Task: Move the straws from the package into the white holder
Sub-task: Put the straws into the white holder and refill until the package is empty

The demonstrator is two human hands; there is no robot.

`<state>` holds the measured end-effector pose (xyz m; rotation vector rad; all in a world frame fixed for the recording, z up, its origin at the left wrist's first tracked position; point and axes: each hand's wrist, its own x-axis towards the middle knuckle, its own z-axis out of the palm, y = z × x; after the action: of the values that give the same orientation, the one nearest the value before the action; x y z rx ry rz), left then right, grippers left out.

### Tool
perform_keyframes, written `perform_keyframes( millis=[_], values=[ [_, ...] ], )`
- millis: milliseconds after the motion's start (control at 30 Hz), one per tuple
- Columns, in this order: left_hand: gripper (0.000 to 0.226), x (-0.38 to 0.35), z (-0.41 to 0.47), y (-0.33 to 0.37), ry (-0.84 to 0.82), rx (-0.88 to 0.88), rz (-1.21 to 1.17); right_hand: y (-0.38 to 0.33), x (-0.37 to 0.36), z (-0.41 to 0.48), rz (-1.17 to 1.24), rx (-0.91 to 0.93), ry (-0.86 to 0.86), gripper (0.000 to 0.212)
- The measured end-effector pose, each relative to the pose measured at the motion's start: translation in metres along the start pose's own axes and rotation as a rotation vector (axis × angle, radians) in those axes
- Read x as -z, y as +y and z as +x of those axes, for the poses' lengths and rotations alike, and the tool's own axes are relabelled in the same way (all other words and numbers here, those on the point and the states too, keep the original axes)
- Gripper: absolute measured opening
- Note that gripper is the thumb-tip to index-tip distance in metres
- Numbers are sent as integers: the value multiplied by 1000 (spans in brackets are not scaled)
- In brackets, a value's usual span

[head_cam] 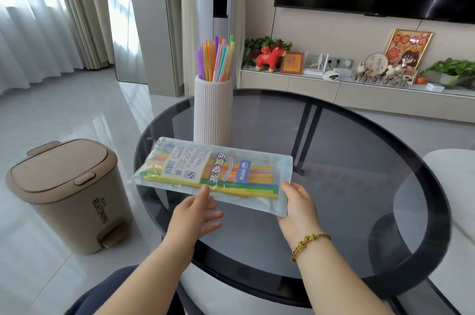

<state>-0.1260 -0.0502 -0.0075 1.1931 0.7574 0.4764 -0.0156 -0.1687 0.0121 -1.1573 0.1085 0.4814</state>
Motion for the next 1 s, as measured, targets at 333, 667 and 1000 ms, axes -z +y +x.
perform_keyframes(
  millis=[333, 667, 1000],
  values=[
    [31, -7, 16, 17, -88, 11, -661, 5, -2, -7, 153, -124, -75, 20],
    [13, -12, 10, 37, 2, -194, -471, 25, -8, -2, 132, -151, -171, 29],
    [13, -12, 9, 38, 14, -159, -528, 19, -6, 2, -19, -133, -127, 19]
  ],
)
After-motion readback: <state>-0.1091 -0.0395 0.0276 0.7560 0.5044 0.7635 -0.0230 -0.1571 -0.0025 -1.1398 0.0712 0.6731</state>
